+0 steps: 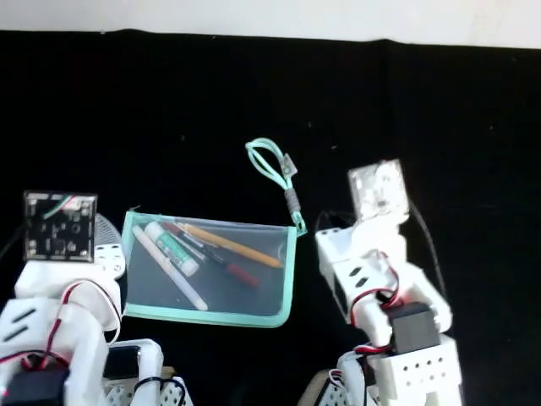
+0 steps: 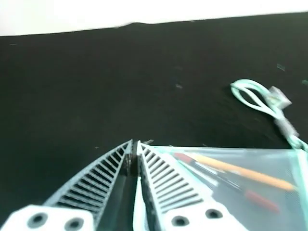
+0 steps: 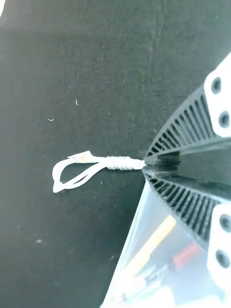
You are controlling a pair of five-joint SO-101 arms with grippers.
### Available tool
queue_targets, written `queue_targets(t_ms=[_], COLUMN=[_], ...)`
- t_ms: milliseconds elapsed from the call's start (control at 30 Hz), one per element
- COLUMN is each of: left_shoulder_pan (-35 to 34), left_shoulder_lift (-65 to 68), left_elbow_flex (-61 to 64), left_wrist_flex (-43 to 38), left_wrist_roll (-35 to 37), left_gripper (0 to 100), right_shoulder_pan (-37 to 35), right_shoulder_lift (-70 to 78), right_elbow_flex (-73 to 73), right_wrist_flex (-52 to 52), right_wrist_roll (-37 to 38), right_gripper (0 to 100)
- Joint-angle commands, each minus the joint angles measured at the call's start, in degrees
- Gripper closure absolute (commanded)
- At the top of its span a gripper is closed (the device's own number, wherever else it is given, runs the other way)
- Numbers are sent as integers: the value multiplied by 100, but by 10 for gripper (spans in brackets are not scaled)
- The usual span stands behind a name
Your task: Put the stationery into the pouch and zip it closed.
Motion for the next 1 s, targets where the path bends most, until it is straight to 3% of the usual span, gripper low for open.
queue_targets(t_ms=[0,200,367,833,967], left_shoulder_pan=[-620,-1455,-1842,-1851,-1859], left_shoulder_lift=[-866,-2475,-2396,-2387,-2387], left_elbow_flex=[1051,2738,3204,6070,6229], left_wrist_flex=[-668,-985,-1301,-2505,-2532], left_wrist_roll=[35,44,44,44,44], left_gripper=[991,991,990,990,991], right_shoulder_pan=[-22,-13,-13,-13,-13], right_shoulder_lift=[-549,-1068,-1358,-2941,-2809], right_elbow_flex=[840,1481,1965,4004,4251], right_wrist_flex=[-558,-585,-585,-567,-338], right_wrist_roll=[105,123,132,132,132], right_gripper=[992,992,992,992,992])
